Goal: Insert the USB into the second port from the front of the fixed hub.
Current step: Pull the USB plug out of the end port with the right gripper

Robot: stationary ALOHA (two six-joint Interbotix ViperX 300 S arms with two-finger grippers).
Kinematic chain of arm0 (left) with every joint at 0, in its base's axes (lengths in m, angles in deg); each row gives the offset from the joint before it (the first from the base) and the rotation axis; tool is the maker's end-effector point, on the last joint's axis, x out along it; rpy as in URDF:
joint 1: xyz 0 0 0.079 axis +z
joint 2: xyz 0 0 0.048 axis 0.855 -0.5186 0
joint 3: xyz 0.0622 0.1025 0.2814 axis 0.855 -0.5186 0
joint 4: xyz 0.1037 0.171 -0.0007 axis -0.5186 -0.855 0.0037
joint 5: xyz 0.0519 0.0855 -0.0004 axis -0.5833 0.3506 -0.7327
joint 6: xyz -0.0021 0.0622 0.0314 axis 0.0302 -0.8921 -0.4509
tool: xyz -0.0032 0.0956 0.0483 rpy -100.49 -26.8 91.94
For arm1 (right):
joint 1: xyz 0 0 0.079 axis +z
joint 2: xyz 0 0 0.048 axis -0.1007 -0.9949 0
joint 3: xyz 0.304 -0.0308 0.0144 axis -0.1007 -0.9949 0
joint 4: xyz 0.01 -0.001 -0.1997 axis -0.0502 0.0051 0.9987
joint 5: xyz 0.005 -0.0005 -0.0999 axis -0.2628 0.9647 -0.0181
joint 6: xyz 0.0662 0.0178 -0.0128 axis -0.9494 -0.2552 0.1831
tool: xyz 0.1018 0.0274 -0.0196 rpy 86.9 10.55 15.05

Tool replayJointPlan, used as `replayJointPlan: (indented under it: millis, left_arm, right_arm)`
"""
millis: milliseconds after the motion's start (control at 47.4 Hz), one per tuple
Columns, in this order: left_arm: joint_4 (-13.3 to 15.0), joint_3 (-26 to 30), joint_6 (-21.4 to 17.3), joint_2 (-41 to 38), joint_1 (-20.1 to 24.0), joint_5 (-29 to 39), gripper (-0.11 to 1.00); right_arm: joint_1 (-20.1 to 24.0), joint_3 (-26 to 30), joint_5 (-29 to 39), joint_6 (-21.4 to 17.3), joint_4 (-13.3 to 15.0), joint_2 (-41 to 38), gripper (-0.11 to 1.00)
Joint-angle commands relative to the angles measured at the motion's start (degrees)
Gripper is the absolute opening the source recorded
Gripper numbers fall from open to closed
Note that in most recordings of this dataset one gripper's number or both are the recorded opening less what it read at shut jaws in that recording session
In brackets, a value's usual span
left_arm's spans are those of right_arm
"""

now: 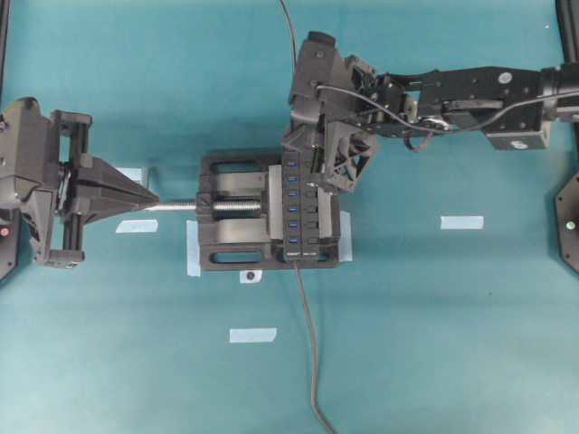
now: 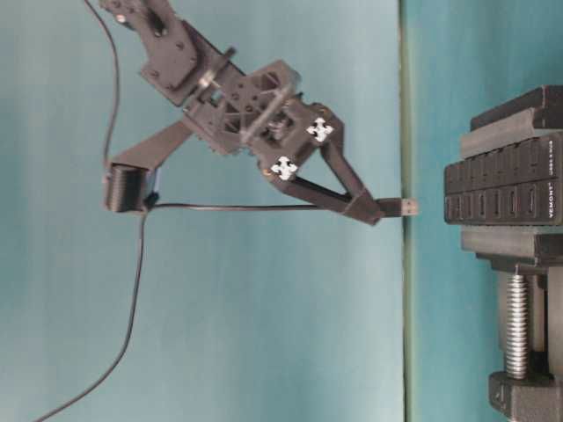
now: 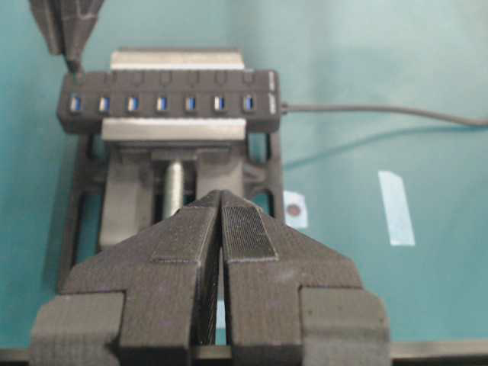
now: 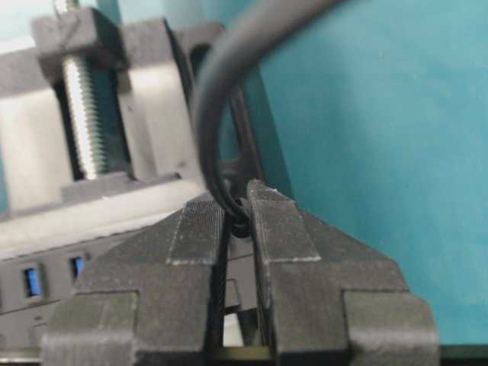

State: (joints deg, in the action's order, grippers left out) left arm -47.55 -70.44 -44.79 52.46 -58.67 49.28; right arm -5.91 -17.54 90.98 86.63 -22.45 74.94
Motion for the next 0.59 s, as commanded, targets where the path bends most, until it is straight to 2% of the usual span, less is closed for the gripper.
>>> replayJointPlan:
  millis: [0,127,570]
  left_arm:
    - [0.0,0.7,0.2,0.1,0.0,-0.7,0.00]
    - [0.0,0.7,0.2,0.1,0.0,-0.7,0.00]
    - [0.0,0.6,0.2,0.1,0.0,-0.7,0.00]
  right_arm:
    - [0.5,1.4,-0.2,-1.8,-0.2,2.9,0.07]
    - [0.8,1.4,-0.2,-3.3,-0.2,4.1,0.07]
    - [2.3,1.4,-0.2,-3.6,-0.2,4.7,0.07]
